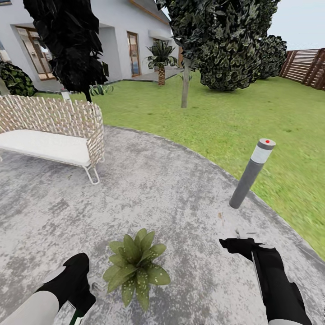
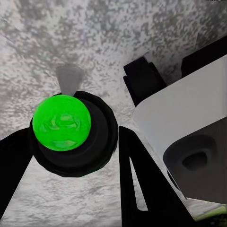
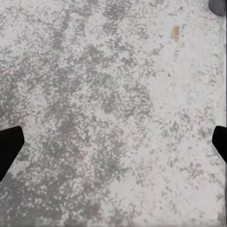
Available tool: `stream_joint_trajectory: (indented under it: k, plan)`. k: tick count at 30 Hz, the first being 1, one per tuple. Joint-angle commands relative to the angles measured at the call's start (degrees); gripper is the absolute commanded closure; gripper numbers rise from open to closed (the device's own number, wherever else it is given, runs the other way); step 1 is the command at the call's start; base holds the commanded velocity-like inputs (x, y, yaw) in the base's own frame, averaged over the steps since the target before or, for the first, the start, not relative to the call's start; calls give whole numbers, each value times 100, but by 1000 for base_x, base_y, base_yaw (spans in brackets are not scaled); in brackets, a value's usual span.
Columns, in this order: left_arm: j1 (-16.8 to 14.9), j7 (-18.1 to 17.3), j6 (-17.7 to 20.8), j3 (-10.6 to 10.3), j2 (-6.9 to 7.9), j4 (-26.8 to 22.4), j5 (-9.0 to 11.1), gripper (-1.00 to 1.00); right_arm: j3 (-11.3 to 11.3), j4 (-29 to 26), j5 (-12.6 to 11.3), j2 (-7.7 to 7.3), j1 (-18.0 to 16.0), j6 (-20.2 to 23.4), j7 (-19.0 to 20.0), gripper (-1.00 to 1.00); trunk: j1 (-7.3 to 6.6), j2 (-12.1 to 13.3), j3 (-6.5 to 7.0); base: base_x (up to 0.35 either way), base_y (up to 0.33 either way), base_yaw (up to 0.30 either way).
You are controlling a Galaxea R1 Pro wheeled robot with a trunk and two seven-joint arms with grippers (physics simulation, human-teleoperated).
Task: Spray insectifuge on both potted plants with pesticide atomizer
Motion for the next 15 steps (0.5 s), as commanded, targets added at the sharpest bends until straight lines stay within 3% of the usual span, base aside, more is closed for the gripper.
stream_joint_trajectory:
  k: [1,10,15]
  plan:
    - [-1,-59,30,-23,6,-12,-43,100,-14,-7,61,7,-6,12,57,-100,-1,-2,-3,-3,9,-244]
    - [-1,-55,32,-15,5,-47,-38,100,-14,-7,61,7,-6,12,57,-100,-1,-2,14,0,6,-255]
    - [-1,-57,31,-14,6,-56,-40,100,-14,-7,61,7,-6,12,58,-100,-1,-2,20,0,216,-152]
